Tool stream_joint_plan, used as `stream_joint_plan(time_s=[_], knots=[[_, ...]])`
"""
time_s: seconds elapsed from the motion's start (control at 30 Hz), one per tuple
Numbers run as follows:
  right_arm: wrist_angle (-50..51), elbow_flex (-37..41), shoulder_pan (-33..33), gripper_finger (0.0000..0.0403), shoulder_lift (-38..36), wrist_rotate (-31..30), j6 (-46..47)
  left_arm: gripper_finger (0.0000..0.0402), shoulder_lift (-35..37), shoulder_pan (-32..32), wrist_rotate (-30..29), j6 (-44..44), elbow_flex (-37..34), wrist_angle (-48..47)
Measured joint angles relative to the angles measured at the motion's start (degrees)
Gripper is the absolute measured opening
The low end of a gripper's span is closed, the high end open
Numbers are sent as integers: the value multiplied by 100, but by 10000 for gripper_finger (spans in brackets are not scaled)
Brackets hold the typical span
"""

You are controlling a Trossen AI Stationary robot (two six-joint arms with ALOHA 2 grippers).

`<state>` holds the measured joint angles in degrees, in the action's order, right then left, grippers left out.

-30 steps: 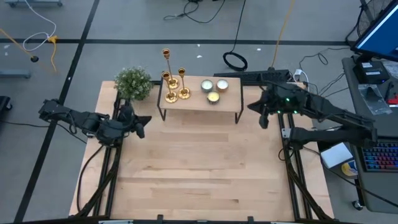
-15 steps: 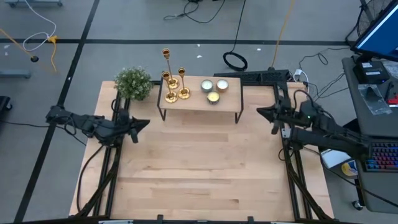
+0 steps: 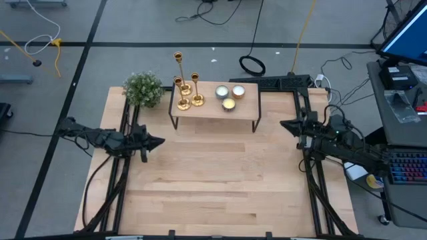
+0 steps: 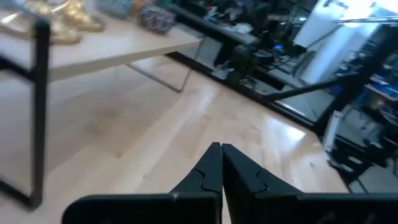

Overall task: Pick & Place candle stick holders
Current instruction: Return to Home Position

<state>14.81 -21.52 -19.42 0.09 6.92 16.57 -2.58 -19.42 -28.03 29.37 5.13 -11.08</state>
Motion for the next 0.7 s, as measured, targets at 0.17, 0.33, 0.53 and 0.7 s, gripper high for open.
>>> stream_joint_plan(time_s=[0.17, 0.33, 0.53, 0.7], knots=[[25, 207, 2, 0, 30, 642, 75, 11, -3, 0, 113, -211, 4, 34], [-143, 501, 0, 0, 4, 577, -103, 27, -44, 0, 120, 225, 4, -51], [-175, 895, -2, 0, 5, 340, -541, 19, -44, 0, 124, 63, 4, -89], [-663, 1134, -2, 0, 7, 366, -687, 4, -44, 0, 123, -226, 4, -88]])
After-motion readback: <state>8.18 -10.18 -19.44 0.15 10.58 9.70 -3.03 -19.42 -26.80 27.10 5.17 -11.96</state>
